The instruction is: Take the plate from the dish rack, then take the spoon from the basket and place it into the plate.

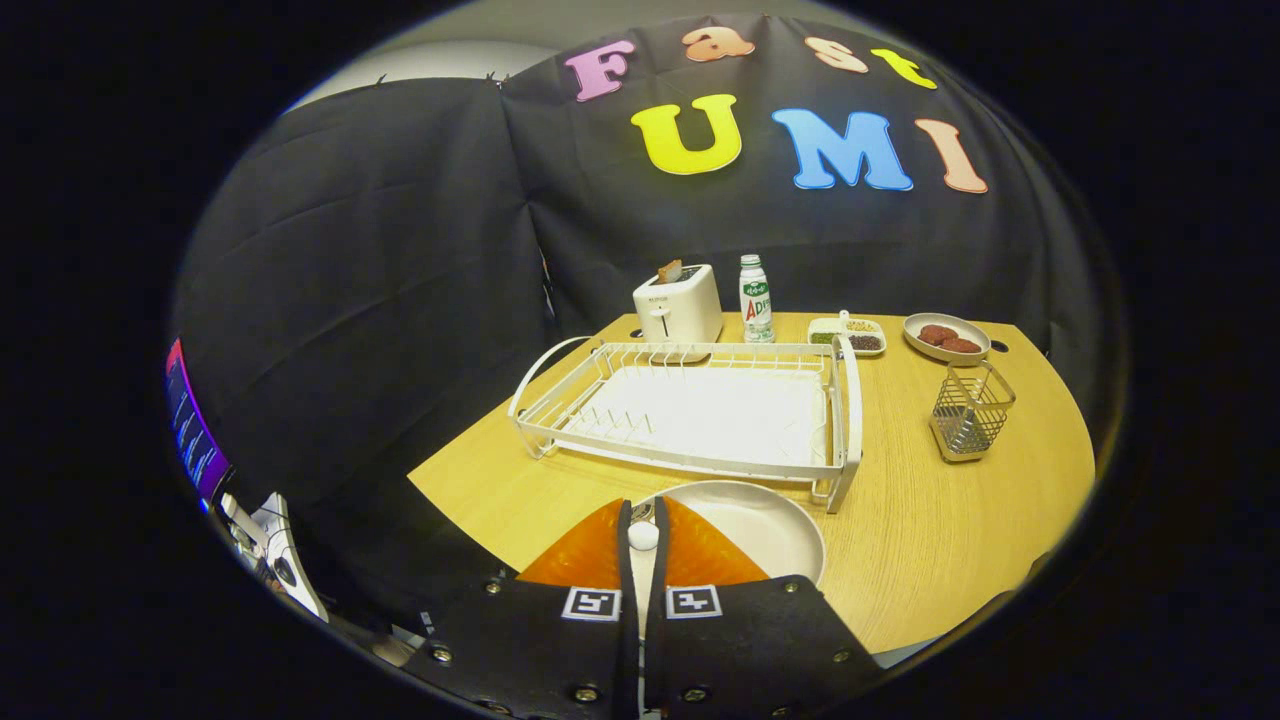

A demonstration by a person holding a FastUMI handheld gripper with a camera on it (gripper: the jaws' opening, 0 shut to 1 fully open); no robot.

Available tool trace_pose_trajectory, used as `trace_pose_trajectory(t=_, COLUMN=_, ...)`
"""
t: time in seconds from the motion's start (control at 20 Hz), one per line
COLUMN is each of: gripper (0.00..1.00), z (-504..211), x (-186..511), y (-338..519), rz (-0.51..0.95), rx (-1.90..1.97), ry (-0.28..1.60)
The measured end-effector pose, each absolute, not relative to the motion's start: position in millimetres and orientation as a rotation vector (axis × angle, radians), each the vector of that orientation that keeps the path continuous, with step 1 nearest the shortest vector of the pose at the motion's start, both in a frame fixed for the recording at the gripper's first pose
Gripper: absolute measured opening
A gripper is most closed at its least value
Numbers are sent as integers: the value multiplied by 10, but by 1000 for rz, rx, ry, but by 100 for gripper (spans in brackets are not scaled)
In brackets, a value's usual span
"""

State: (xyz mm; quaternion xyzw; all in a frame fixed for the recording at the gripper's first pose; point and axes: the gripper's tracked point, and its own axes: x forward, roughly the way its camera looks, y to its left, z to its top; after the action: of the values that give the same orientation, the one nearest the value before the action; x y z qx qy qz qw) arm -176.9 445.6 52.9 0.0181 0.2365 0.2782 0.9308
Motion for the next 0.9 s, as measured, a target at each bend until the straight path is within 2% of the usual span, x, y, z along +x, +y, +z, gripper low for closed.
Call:
trace_pose_trajectory(t=0.4, gripper=5, z=316, x=-1744, y=4337, rz=609, rx=27, ry=530)
trace_pose_trajectory(t=0.65, gripper=12, z=267, x=-1681, y=4242, rz=651, rx=19, ry=533)
trace_pose_trajectory(t=0.75, gripper=18, z=221, x=-1615, y=4189, rz=658, rx=9, ry=541)
trace_pose_trajectory(t=0.9, gripper=18, z=204, x=-1533, y=4100, rz=660, rx=2, ry=545)
